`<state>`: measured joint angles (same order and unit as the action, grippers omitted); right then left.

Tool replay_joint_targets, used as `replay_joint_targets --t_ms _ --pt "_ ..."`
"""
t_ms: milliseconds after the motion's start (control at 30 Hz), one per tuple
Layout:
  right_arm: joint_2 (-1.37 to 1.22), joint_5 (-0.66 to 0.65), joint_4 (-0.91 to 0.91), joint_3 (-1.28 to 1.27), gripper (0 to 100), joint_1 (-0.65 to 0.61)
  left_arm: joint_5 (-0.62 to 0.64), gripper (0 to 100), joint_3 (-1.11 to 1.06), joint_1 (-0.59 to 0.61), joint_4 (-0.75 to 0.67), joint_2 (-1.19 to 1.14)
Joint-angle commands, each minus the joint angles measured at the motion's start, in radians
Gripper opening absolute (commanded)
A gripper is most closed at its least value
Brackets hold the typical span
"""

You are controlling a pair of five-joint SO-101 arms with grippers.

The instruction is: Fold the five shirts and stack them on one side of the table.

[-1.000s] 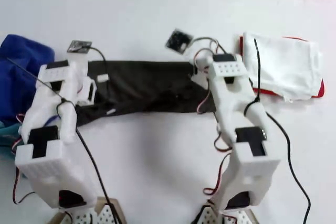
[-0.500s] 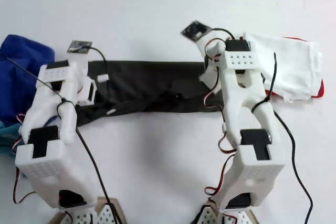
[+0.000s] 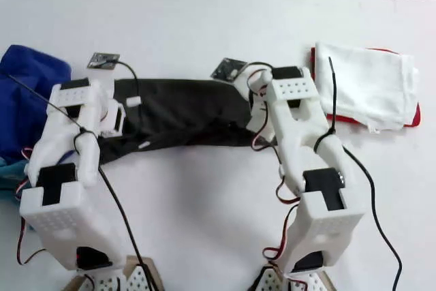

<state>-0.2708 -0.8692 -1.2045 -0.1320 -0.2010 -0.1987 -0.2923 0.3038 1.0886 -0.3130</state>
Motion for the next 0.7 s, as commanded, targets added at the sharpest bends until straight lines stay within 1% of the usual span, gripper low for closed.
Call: replay_joint_targets --t_ms 0,133,233,400,467,533,667 --pt "0.061 0.054 0.154 -0.029 1.9 -0.012 -0.008 17 -0.013 -0.012 -0.009 -0.005" --pt "-0.013 0.097 0.337 -0.025 1.9 -0.007 -0.008 17 -0.013 -0.012 -0.009 -0.005" --pt "-0.081 0.161 0.426 0.032 1.9 -0.004 -0.008 17 -0.013 -0.012 -0.009 -0.005" --pt "-0.128 0.327 0.401 0.180 1.9 -0.004 -0.008 17 -0.013 -0.012 -0.008 -0.005" --pt "-0.133 0.367 0.390 0.209 1.9 -0.004 -0.008 17 -0.013 -0.012 -0.008 -0.005" --pt "-0.122 0.382 0.369 0.219 1.9 0.002 -0.008 17 -0.013 -0.012 -0.008 -0.005" --pt "-0.047 0.384 0.268 0.233 1.9 0.036 -0.008 17 -0.013 -0.012 -0.008 -0.005"
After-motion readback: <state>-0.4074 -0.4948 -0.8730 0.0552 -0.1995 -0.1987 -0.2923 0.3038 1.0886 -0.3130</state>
